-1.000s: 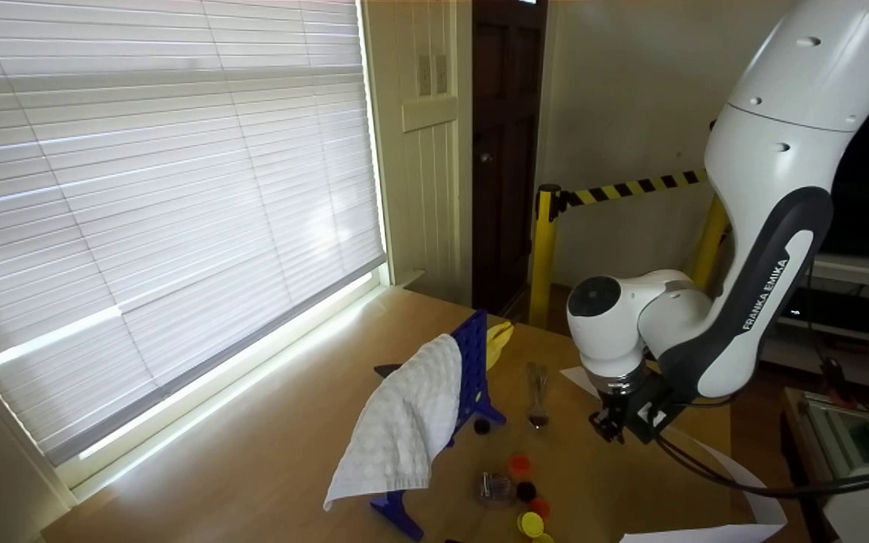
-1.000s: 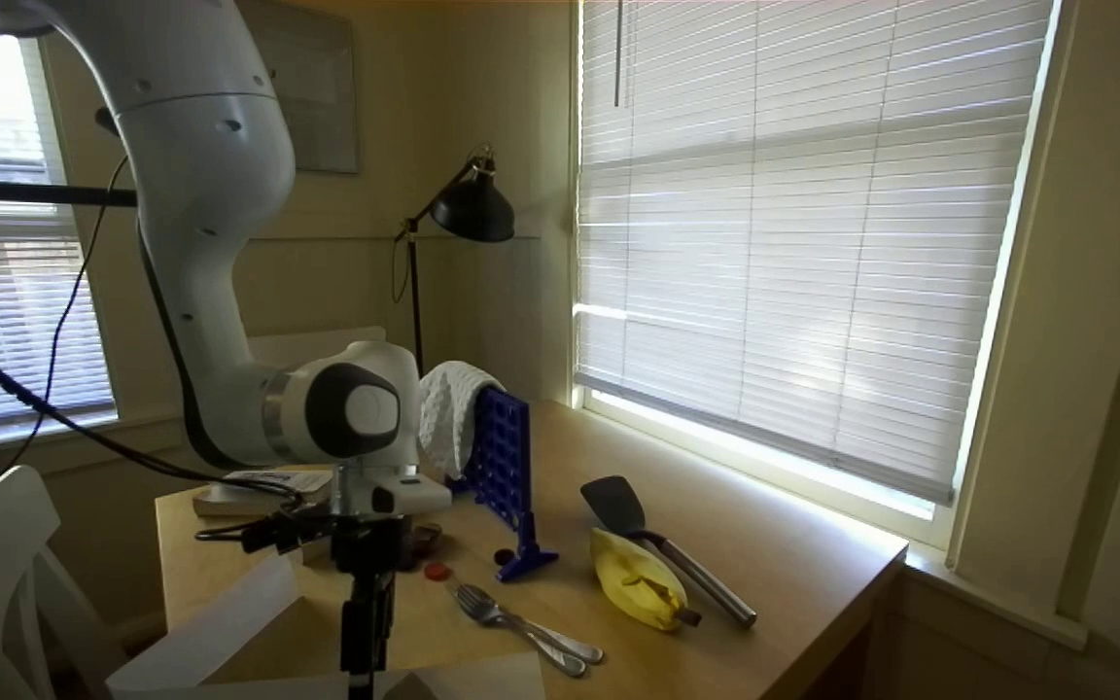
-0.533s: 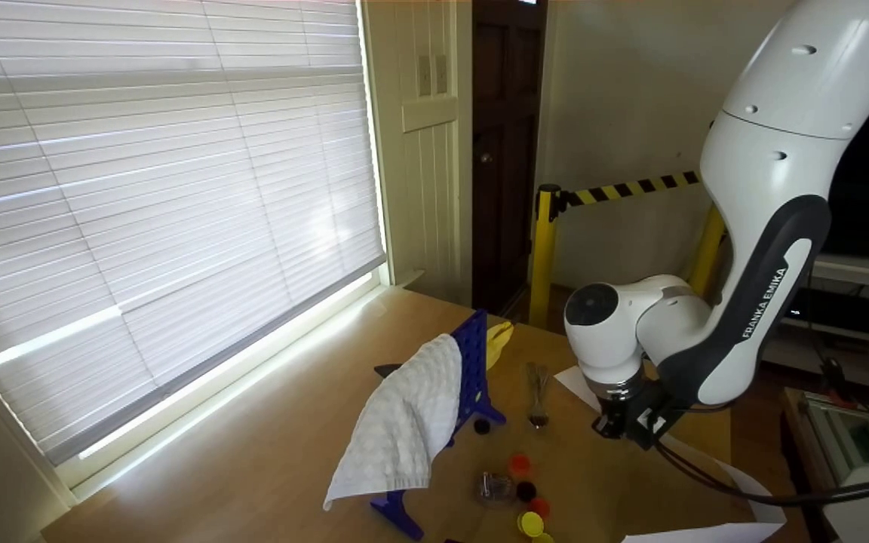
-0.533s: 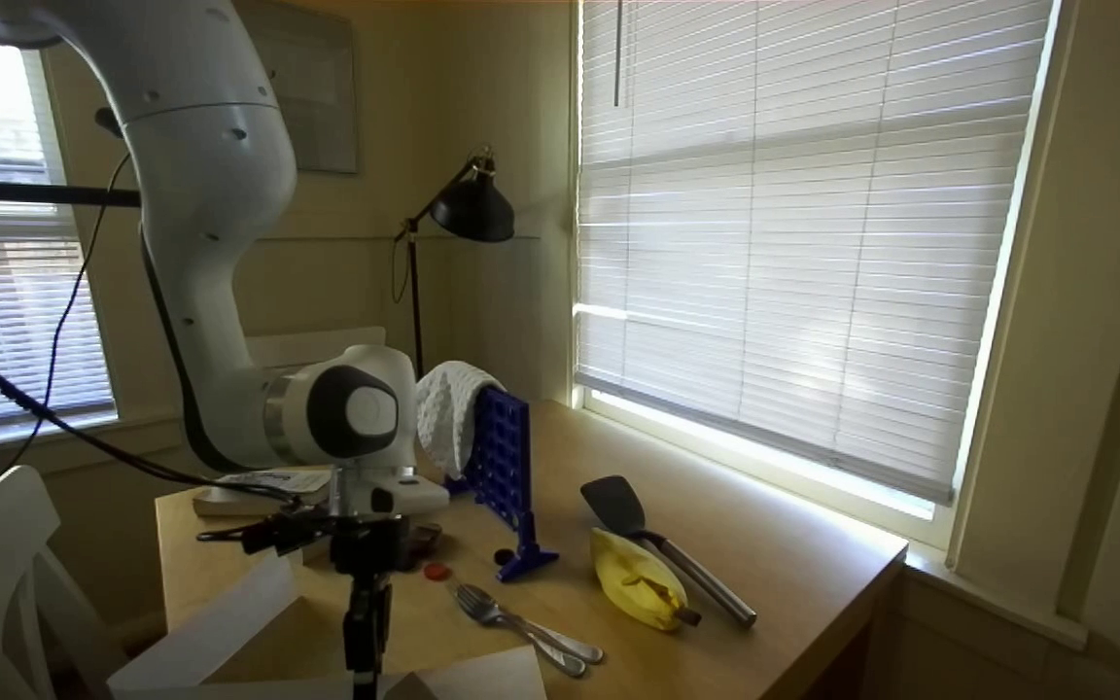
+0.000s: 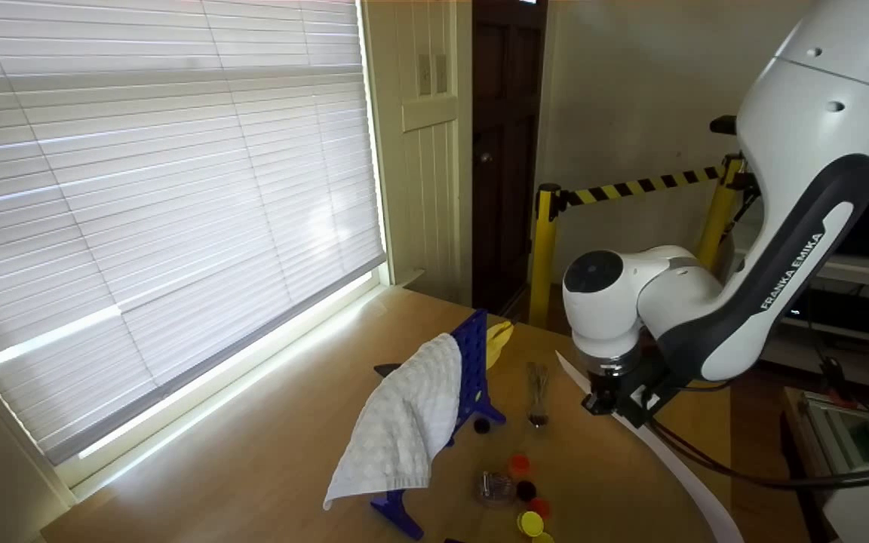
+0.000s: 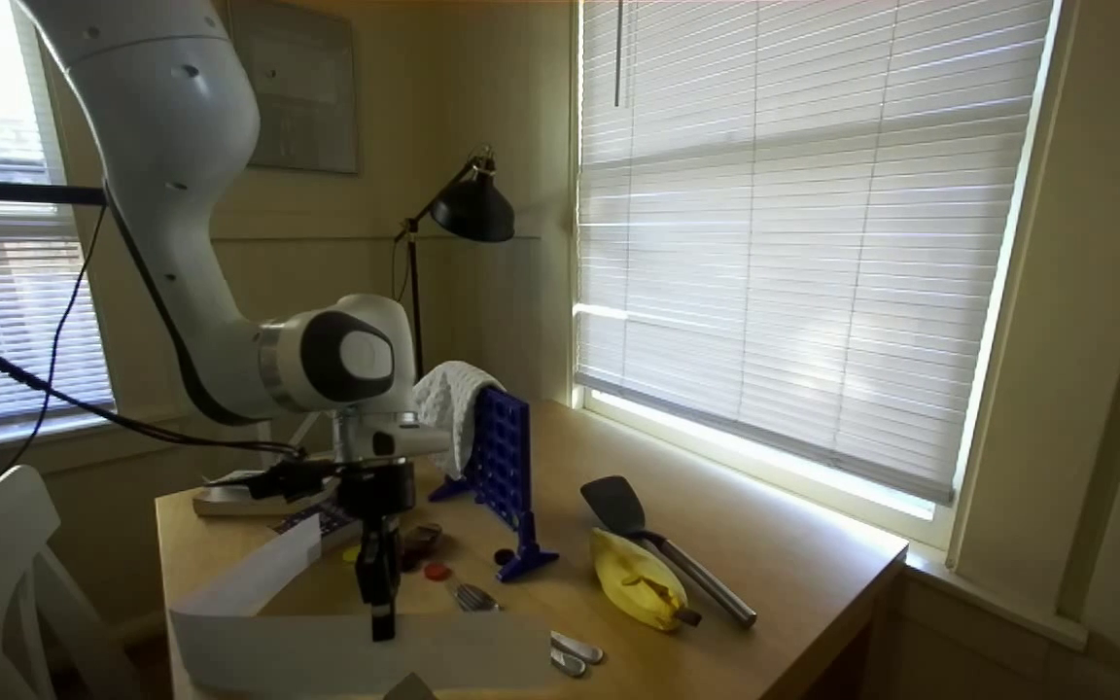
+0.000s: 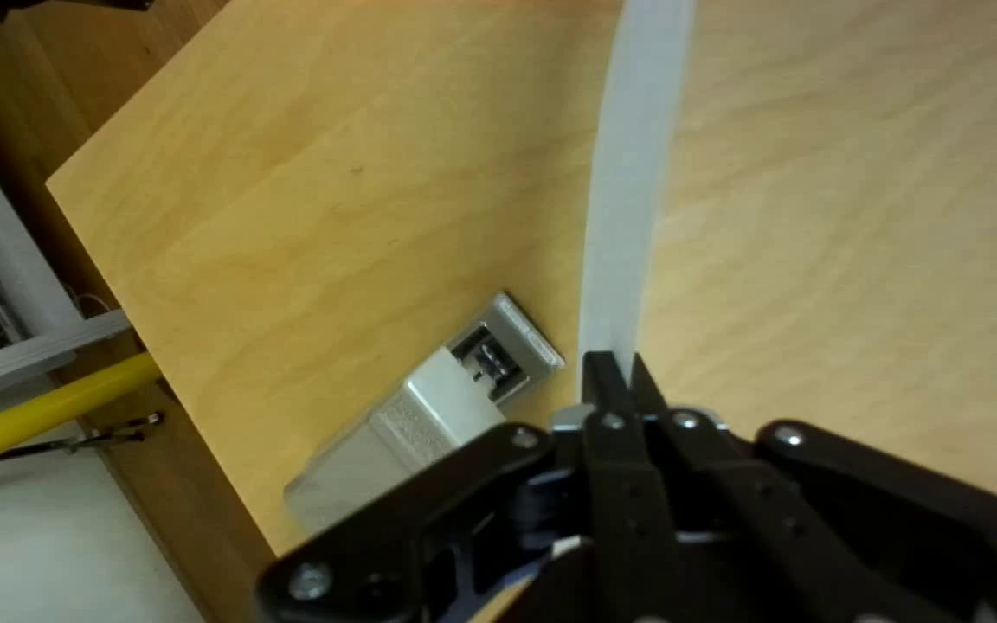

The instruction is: Move the object slightly forward on the table

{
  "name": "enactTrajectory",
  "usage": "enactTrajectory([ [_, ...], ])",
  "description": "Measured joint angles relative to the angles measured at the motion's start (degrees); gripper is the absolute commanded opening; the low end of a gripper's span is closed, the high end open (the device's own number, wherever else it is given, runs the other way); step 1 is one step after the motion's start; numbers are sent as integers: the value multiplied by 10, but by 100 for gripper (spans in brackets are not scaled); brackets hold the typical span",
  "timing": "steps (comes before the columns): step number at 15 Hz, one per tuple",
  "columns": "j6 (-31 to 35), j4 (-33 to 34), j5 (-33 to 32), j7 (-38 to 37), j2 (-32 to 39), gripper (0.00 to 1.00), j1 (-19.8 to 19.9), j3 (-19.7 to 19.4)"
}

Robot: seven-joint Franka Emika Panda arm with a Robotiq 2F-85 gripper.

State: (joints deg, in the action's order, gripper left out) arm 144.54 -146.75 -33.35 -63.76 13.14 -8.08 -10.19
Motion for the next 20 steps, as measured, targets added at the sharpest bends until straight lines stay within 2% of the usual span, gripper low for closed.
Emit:
enactTrajectory([
  [3,0,7,-8,0,-48,0,1,3],
  [5,1,20,-39,-5,-81,0,3,6],
  [10,6,69,-195,-76,-138,0,33,25],
  [13,16,101,-324,-143,-141,0,59,34],
  [16,14,137,-459,-239,-133,1,65,31],
  [17,12,147,-487,-265,-129,1,65,30],
  [20,11,160,-506,-283,-117,1,65,30],
])
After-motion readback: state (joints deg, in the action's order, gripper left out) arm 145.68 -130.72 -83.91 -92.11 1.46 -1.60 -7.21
